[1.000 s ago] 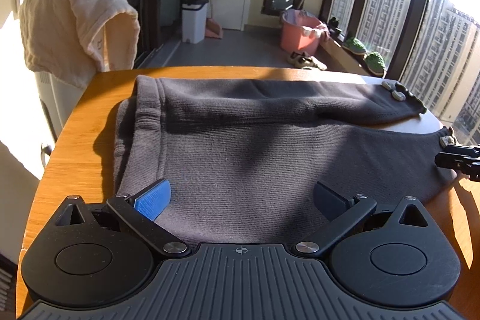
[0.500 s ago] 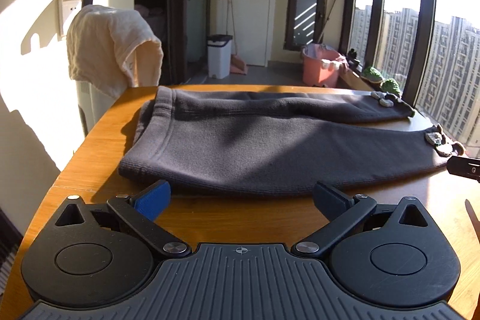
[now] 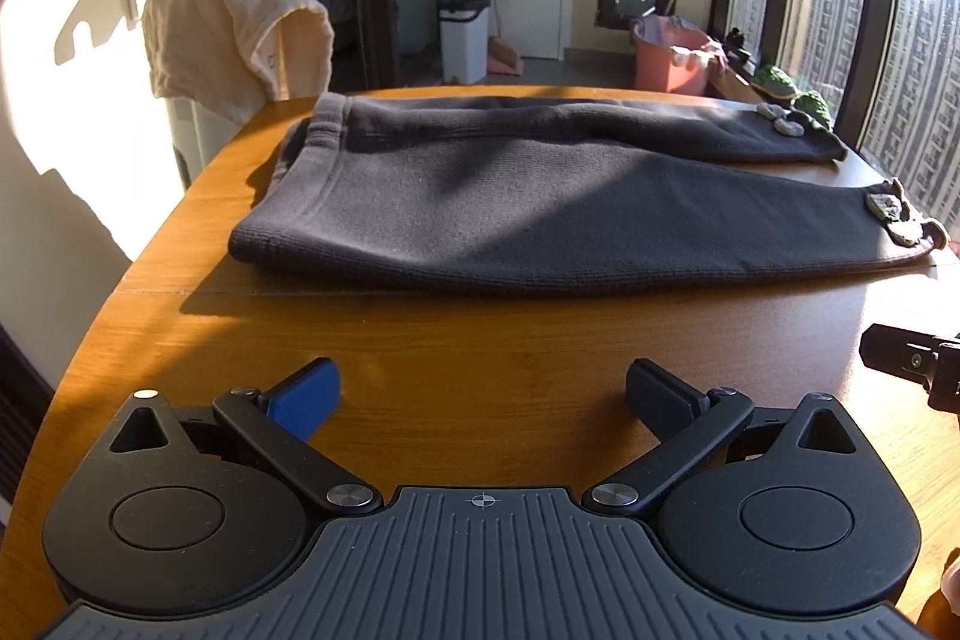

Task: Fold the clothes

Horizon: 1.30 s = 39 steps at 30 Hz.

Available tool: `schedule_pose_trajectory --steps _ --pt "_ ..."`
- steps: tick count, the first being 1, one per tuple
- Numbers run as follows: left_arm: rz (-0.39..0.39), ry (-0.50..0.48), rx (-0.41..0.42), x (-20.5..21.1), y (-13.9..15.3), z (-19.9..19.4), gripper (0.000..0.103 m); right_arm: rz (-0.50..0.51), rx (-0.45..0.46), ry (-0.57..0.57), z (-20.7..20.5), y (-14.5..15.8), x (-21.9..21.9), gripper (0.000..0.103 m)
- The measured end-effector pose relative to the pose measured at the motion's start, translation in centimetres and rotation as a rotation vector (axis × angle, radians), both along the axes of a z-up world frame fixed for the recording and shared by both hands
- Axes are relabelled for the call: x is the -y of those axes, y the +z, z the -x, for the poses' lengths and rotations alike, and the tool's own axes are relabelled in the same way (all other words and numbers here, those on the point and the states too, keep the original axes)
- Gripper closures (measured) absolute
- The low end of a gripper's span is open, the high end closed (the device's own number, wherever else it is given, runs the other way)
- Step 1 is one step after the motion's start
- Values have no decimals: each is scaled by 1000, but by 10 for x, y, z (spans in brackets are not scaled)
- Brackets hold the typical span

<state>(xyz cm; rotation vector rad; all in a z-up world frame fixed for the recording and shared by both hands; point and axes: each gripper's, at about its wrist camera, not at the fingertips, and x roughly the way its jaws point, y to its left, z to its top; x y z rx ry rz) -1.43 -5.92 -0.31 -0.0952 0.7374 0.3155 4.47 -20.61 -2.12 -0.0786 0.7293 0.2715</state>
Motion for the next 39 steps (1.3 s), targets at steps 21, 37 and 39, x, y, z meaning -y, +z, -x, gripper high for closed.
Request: schedule_pose_trajectory --steps 21,37,39 --pt "3 2 9 -1 1 -1 0 4 4 17 -1 1 4 0" --pt "3 2 10 0 2 -1 0 4 5 19 -1 1 8 0" --pt "4 2 10 0 2 -1 0 4 5 19 -1 1 8 0"
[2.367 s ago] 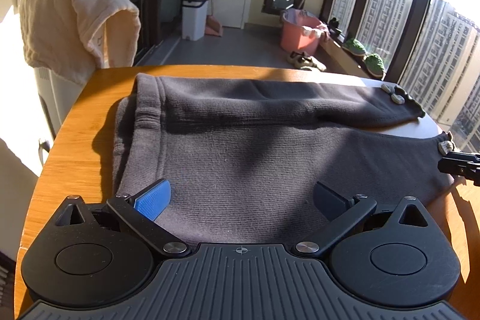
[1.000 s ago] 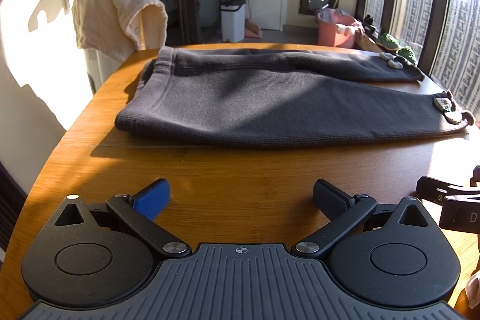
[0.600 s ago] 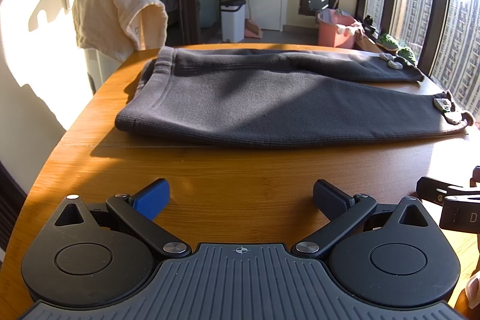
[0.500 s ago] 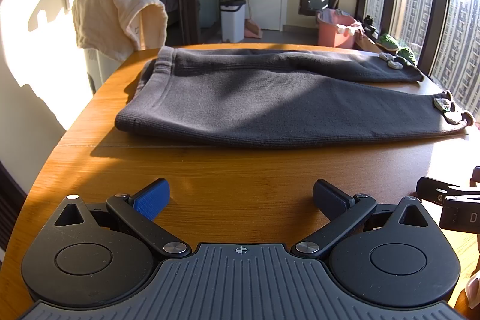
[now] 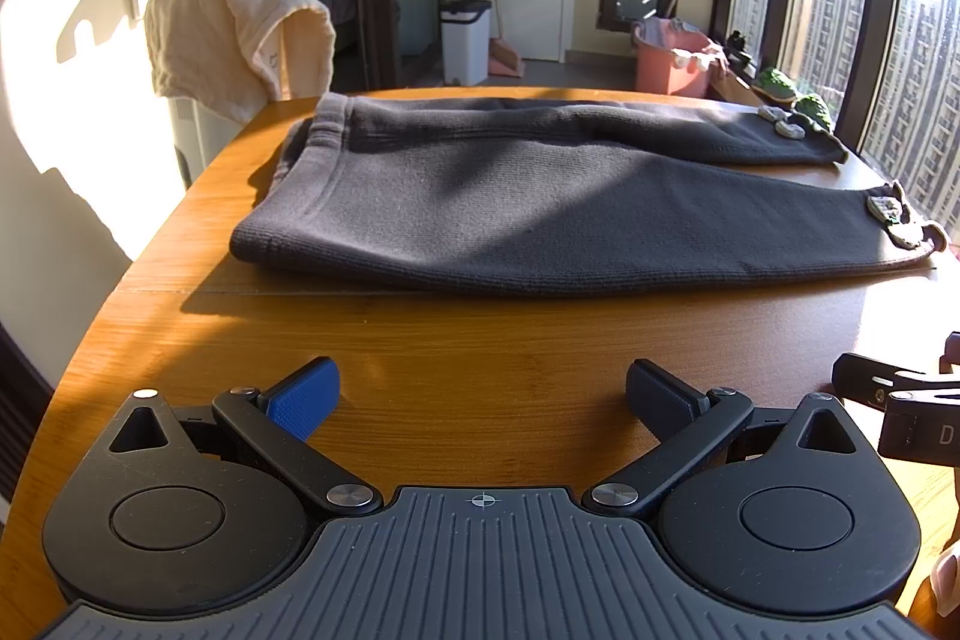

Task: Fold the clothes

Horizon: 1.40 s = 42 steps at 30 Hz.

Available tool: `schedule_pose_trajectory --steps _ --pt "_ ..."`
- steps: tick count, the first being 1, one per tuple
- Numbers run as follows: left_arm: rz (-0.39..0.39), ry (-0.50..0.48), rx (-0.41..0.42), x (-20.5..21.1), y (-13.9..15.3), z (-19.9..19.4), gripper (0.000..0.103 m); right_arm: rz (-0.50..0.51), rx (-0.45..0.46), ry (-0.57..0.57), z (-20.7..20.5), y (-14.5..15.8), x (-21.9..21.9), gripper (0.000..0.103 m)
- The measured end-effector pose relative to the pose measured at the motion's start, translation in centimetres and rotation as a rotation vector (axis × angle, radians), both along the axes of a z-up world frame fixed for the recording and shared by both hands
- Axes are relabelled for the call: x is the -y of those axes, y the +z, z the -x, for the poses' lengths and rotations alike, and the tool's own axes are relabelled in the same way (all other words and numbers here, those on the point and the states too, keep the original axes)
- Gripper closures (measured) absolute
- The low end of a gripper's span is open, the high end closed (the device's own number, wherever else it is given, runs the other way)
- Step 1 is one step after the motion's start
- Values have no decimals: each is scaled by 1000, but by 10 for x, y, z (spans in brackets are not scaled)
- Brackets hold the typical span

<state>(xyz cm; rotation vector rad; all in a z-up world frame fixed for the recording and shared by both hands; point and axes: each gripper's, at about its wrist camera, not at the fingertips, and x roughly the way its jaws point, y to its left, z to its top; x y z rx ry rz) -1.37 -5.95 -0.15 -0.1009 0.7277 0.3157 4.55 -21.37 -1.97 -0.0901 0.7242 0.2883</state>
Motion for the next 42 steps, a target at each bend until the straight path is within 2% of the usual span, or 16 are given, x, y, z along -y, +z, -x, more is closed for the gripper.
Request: schedule_pose_trajectory --steps 42 --pt "-5 9 0 -1 -1 1 0 -1 1 -3 2 0 4 0"
